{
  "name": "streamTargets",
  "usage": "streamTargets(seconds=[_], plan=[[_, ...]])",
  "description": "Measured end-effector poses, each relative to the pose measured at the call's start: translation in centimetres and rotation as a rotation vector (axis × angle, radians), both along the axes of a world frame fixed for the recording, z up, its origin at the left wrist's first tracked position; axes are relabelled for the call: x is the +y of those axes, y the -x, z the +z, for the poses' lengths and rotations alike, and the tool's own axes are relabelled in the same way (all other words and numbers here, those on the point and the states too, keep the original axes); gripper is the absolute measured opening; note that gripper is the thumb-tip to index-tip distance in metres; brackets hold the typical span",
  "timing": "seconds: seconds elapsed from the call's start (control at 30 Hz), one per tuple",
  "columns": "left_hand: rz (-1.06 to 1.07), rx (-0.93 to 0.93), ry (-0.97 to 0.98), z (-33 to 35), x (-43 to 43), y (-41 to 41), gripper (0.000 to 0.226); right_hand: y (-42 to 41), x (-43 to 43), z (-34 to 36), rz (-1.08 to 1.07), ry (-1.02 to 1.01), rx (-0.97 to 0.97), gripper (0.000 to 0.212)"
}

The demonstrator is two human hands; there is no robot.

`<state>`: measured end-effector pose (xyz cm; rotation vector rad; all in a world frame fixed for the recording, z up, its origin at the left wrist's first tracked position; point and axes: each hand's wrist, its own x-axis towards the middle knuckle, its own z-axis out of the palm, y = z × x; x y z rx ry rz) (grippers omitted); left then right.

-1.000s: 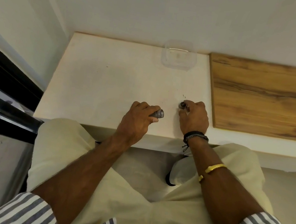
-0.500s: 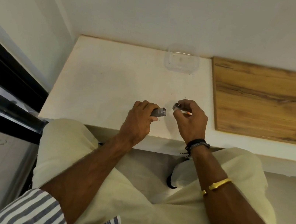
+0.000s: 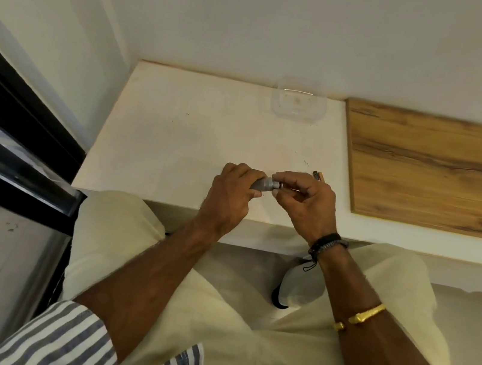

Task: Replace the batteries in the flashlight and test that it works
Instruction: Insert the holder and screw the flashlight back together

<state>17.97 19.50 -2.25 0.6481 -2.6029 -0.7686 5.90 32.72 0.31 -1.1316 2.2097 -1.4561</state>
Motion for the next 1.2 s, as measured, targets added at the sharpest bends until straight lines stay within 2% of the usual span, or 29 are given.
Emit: streamTargets(seconds=[0.4, 0.53, 0.67, 0.77, 0.9, 1.0, 1.07, 1.1, 1.2], plan=[[-0.011, -0.055, 0.01, -0.1, -0.3, -0.2, 0.031, 0.3, 0.1, -0.1, 0.059, -0.065, 0.102, 0.028], [-0.005, -0.056, 0.081, 0.3, -0.2, 0.0, 0.032, -0.1, -0.1, -0.5, -0.011, -0.082, 0.083, 0.022], [-0.01, -0.006, 0.087, 0.4, 0.0, -0.1, 0.03, -0.9, -0.9, -0.4, -0.13, -0.215, 0.017, 0.048], [-0.028, -0.001, 0.087, 0.3, 0.0, -0.2, 0.028, -0.8, -0.9, -0.5, -0.149, -0.318, 0.003, 0.059], [0.0, 0.002, 0.054, 0.2, -0.1, -0.2, 0.03, -0.1, -0.4, -0.5, -0.005, -0.158, -0.227, 0.042], [0.005, -0.026, 0.045, 0.2, -0.2, -0.2, 0.031, 0.5, 0.0, -0.7, 0.089, -0.157, -0.132, 0.037], [-0.012, -0.035, 0.053, 0.3, -0.2, -0.3, 0.03, 0.3, 0.1, -0.6, 0.046, -0.171, -0.11, 0.024], [-0.026, -0.033, 0.058, 0.3, -0.2, -0.3, 0.03, 0.1, 0.1, -0.5, 0.013, -0.193, -0.108, 0.024], [-0.078, -0.019, 0.083, 0.6, 0.0, -0.4, 0.029, -0.4, -0.3, -0.1, -0.127, -0.366, 0.011, 0.061]])
